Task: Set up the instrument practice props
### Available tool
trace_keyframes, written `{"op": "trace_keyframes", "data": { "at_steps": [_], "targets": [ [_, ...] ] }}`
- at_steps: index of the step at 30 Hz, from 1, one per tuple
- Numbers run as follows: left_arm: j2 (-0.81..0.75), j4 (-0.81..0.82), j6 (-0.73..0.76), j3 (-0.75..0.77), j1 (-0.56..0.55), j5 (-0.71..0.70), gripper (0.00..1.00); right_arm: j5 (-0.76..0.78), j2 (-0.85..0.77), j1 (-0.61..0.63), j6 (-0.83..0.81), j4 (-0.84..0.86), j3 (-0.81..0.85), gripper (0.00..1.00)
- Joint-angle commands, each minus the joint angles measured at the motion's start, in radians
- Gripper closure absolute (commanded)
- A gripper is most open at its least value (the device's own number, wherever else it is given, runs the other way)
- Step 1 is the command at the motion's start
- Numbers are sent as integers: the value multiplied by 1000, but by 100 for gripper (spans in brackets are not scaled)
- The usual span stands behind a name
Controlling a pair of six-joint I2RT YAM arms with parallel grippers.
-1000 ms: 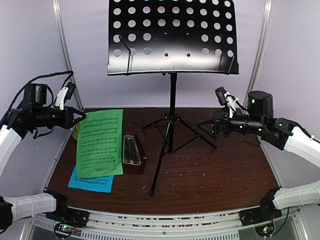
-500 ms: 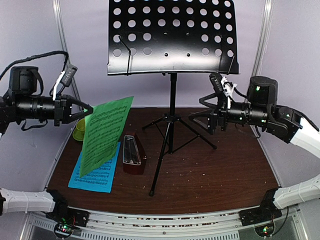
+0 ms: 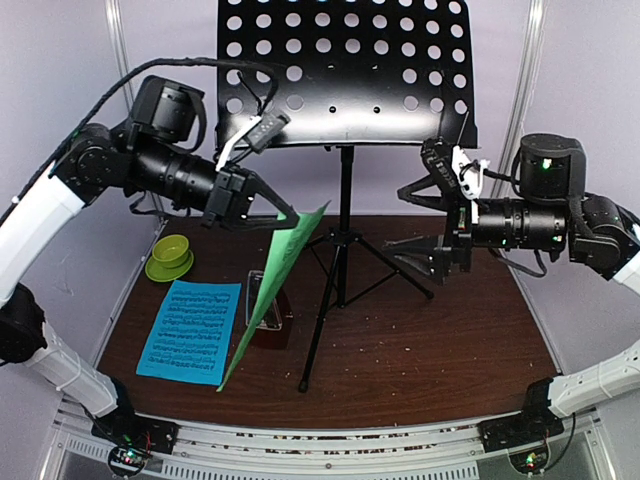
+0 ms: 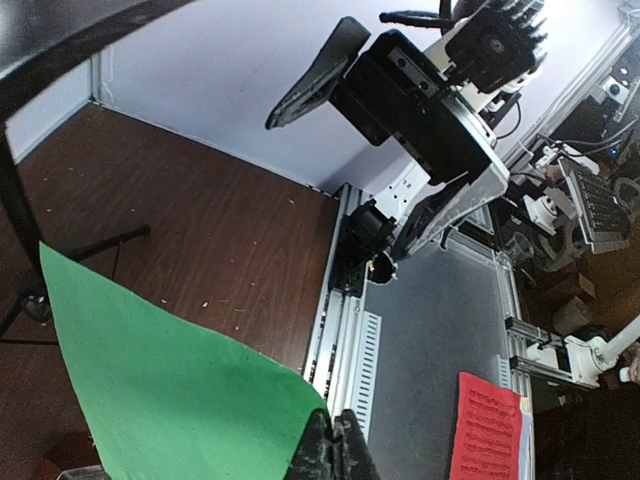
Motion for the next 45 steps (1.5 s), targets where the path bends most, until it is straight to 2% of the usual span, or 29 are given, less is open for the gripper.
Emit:
{"op": "trace_keyframes", "data": {
  "at_steps": [1,13,16,18,22,29,31,33,34,36,37,39,41,43,45],
  "targets": [
    [66,15,25,91,-49,85,100,99,-17,60,-75,-121,45,0],
    [174,15,25,182,-99,151,100,192,5,155,-113,-187,76,3],
    [179,13,31,183,-100,146,100,189,34,158,-128,-222,118,7],
    [185,8,37,190,-100,142,100,174,58,160,-130,-245,146,15],
    [216,-51,76,234,-104,114,100,146,129,166,-124,-314,224,39],
    [234,-57,117,271,-107,50,100,67,212,173,-110,-415,307,62],
    [243,-56,126,280,-108,42,100,61,226,174,-109,-429,320,79],
    [239,-47,132,277,-107,26,100,71,235,174,-102,-442,337,100],
    [231,-35,135,269,-106,8,100,78,236,173,-93,-441,345,100],
    [182,69,119,205,-97,-34,91,67,217,171,-75,-416,342,100],
    [127,149,95,124,-84,-43,78,58,198,169,-67,-388,329,100],
    [27,333,25,-21,-42,-56,47,55,150,167,-52,-323,292,100],
    [-65,495,-38,-158,-2,-66,28,64,97,164,-39,-270,264,100],
    [-128,565,-49,-239,15,-113,19,76,60,158,-26,-234,248,100],
    [-167,586,-28,-285,18,-142,15,94,25,151,-10,-202,243,100]
  ]
}}
